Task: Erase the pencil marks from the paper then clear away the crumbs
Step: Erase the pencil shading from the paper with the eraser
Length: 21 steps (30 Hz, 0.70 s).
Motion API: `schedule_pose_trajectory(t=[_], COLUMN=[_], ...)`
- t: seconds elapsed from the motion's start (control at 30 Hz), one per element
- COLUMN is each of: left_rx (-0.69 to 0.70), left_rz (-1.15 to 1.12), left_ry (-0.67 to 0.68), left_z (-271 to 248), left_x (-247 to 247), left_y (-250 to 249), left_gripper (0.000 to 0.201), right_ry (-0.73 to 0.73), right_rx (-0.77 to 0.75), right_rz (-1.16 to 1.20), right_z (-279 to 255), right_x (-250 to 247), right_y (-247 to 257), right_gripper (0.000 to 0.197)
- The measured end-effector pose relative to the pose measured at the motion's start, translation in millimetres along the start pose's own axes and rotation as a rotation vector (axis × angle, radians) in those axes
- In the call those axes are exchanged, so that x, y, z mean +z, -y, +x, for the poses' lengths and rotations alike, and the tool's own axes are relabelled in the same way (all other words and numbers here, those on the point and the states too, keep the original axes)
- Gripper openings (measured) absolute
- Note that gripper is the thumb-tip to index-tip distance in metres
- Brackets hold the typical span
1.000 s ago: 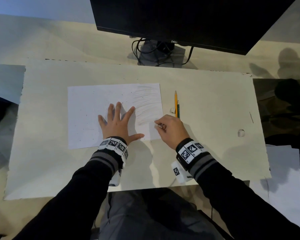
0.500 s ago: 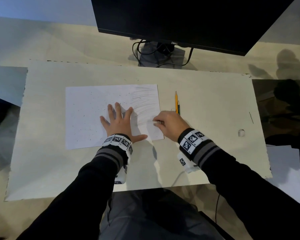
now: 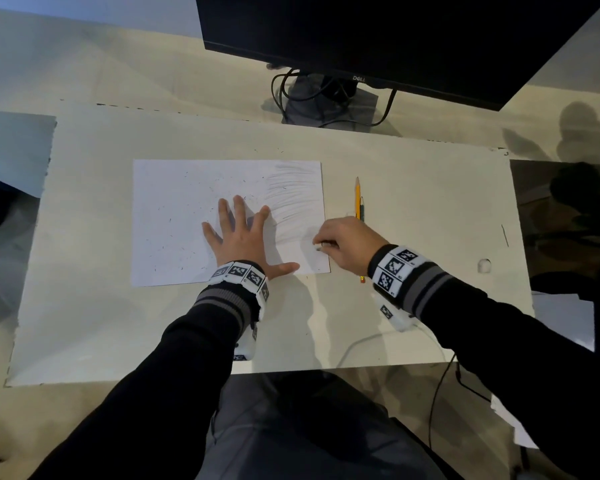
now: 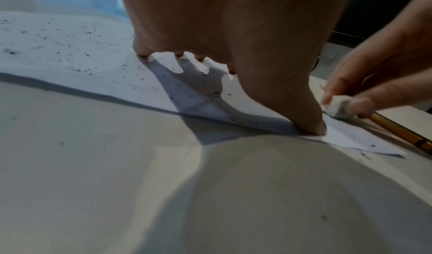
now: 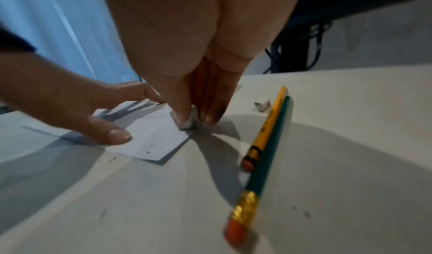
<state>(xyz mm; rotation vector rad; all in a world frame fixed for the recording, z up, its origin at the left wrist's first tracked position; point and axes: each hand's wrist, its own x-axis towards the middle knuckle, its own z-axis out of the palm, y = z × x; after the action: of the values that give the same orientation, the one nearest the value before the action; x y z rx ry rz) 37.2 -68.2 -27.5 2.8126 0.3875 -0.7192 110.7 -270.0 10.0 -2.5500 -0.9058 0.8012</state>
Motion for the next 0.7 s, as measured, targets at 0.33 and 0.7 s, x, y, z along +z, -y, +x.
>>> schedule_pose_trajectory(t=[0.33,0.7], left_rx=[-0.005,-0.011], left_rz=[0.017,0.027], left_ry=[0.014,0.005], left_z=[0.9,2.0], left_x=[-0.2,1.7], left_y=[-1.9,-2.0], left_gripper=[0.125,0.125], right_ry=[-0.023,-0.011], right_rx=[-0.005,-0.012], right_rz=[0.009,-0.001], right_z=[3.9,6.3], right_x=[-4.9,-1.6], right_y=[-5.7,3.7], right_gripper=[0.017,0.02])
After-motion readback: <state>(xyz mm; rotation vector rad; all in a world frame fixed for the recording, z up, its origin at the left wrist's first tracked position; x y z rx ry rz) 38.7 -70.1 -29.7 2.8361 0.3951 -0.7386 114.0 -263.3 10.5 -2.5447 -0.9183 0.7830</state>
